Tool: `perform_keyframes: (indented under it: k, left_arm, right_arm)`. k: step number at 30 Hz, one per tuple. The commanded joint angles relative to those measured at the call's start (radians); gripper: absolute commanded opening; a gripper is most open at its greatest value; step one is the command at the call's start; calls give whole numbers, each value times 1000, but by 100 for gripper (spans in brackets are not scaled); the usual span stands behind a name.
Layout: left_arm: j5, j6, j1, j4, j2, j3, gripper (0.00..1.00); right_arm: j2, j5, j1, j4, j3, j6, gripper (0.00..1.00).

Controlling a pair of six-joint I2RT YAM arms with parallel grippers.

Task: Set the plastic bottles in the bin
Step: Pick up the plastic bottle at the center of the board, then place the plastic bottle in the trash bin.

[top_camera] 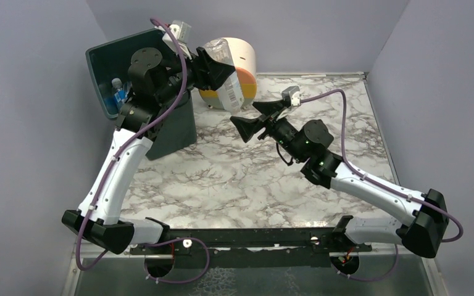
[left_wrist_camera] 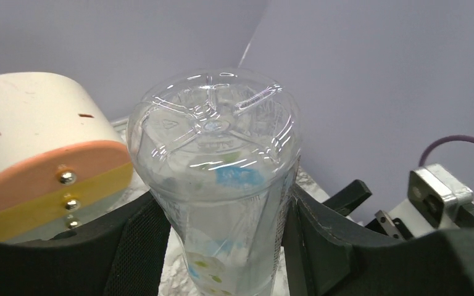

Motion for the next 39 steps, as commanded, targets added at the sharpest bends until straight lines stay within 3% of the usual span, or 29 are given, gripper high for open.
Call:
perform_keyframes:
  k: [1,12,24,31,39]
  left_arm:
    - [-142,145,-1,-86,13,93,47]
    - [-436,346,28,-198,71,266,48]
    - [-427,389,316,-231,135,392,48]
    - [-566,447,385,-224,145,325,48]
    - [-642,444,430,-109,116,164,48]
  right_arm:
    - [-87,72,5,-39,-45,14,100]
    - [-216,151,5,-155,-148,40,100]
    - [-228,157,5,-212,-156,60,100]
    - [-221,156,5,-233,-151,61,100]
    - [-216,159,5,-249,-157,61,99]
